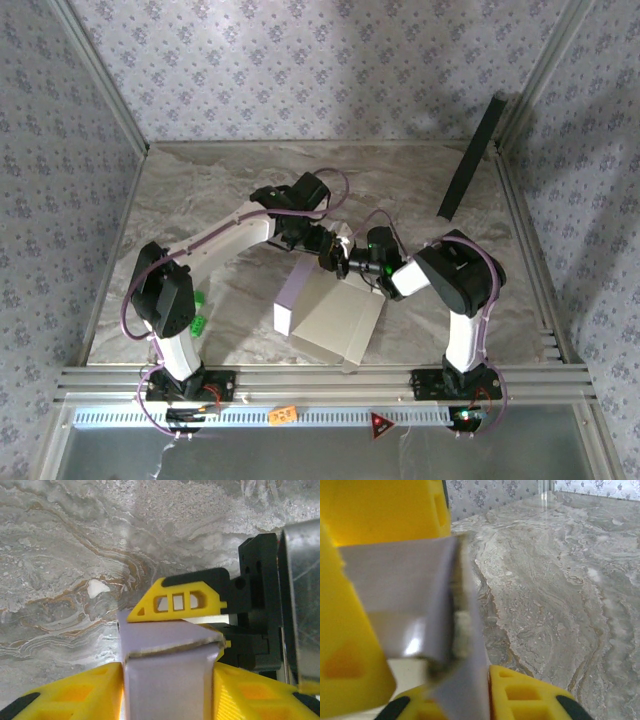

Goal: Fold the paper box

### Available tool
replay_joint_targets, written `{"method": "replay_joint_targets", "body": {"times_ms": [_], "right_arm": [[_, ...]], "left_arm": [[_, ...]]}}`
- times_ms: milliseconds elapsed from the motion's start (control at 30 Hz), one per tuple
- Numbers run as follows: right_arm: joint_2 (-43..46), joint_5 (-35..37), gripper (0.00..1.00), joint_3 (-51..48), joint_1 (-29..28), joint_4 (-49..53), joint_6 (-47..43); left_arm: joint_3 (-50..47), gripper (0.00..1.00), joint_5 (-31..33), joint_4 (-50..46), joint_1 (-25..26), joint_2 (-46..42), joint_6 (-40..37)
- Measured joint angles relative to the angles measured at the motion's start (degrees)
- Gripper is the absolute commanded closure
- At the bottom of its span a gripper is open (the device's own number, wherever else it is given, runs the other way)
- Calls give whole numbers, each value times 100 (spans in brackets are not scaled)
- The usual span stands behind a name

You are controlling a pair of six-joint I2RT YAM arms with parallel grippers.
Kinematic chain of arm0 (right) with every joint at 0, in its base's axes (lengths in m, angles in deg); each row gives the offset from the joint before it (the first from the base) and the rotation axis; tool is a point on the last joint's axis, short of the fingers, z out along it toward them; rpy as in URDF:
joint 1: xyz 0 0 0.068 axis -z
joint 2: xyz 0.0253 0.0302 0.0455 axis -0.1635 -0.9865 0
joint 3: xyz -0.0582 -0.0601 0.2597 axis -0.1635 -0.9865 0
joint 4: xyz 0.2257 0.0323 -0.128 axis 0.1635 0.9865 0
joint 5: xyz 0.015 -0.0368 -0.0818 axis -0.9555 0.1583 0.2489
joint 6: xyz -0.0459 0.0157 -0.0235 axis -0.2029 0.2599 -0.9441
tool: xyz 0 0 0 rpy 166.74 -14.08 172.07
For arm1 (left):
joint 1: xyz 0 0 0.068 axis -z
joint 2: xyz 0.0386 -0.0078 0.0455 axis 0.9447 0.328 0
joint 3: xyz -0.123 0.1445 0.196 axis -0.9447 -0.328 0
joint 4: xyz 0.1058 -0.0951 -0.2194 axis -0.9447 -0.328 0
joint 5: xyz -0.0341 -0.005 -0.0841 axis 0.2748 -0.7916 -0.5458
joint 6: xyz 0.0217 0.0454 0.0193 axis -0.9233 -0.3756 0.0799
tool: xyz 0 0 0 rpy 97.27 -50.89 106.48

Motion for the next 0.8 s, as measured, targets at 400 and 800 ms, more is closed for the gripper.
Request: {"method": "replay_joint_targets", "body": {"times_ms": [400,800], "right_arm": [[330,1602,100,-79,-317,358,-120],[549,3091,92,-142,-833,605,-306]], "left_arm": [[-35,38,7,-9,-151,-24,153],[-487,20,111,-11,-308,-431,374]]}}
